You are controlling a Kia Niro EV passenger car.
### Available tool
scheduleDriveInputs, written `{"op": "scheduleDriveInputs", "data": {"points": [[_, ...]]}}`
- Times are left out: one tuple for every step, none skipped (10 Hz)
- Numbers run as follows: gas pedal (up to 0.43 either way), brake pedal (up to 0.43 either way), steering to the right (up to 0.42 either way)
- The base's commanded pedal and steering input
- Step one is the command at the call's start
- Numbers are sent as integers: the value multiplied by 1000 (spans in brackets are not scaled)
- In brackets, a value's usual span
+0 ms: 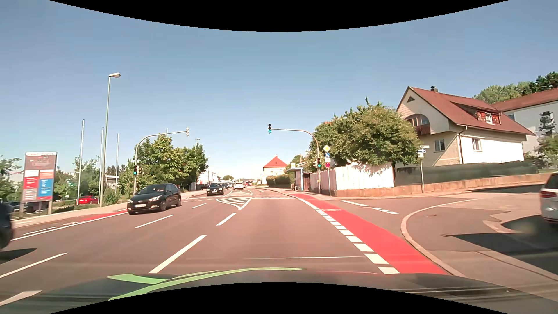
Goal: Follow the waypoints while adhering to traffic rules and regulations
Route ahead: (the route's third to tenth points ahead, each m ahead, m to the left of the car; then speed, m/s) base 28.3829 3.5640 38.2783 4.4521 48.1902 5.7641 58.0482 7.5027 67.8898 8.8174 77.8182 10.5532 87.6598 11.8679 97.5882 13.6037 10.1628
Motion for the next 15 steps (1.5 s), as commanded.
{"op": "scheduleDriveInputs", "data": {"points": [[220, 0, 1], [220, 0, -1], [220, 0, -4], [220, 0, -6], [220, 0, -6], [220, 0, -6], [220, 0, -9], [220, 0, -12], [220, 0, -17], [220, 0, -20], [220, 0, -21], [220, 0, -22], [220, 0, -25], [220, 0, -29], [220, 0, -32]]}}
